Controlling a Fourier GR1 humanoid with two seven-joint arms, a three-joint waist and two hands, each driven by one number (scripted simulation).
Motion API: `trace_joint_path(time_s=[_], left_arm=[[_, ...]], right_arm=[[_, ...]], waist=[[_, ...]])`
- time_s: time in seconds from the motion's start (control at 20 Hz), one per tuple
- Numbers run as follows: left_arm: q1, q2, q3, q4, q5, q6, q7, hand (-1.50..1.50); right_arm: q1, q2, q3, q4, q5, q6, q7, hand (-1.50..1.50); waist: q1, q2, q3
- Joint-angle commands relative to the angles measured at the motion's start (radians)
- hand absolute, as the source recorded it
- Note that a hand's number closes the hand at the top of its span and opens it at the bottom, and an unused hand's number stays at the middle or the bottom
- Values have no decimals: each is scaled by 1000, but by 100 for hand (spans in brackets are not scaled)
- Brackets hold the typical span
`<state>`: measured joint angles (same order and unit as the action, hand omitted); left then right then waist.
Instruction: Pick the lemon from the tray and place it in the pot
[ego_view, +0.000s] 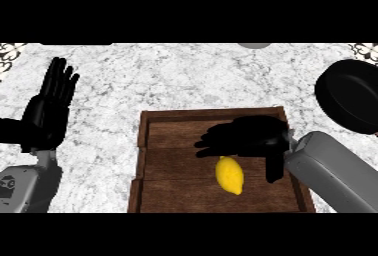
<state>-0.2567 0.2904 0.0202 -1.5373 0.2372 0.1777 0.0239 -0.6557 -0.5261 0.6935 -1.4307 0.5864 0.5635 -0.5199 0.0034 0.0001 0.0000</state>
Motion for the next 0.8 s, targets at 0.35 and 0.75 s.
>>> trace_joint_path(time_s=[0.35,0.75], left_arm=[[20,-48,2,-44,-75,28,15,0],[-19,-63,22,10,-61,-20,4,0]], right_arm=[[110,96,-17,6,188,12,-31,-150],[93,243,-15,122,248,36,-52,-150]], waist=[[0,-1,0],[2,0,0]])
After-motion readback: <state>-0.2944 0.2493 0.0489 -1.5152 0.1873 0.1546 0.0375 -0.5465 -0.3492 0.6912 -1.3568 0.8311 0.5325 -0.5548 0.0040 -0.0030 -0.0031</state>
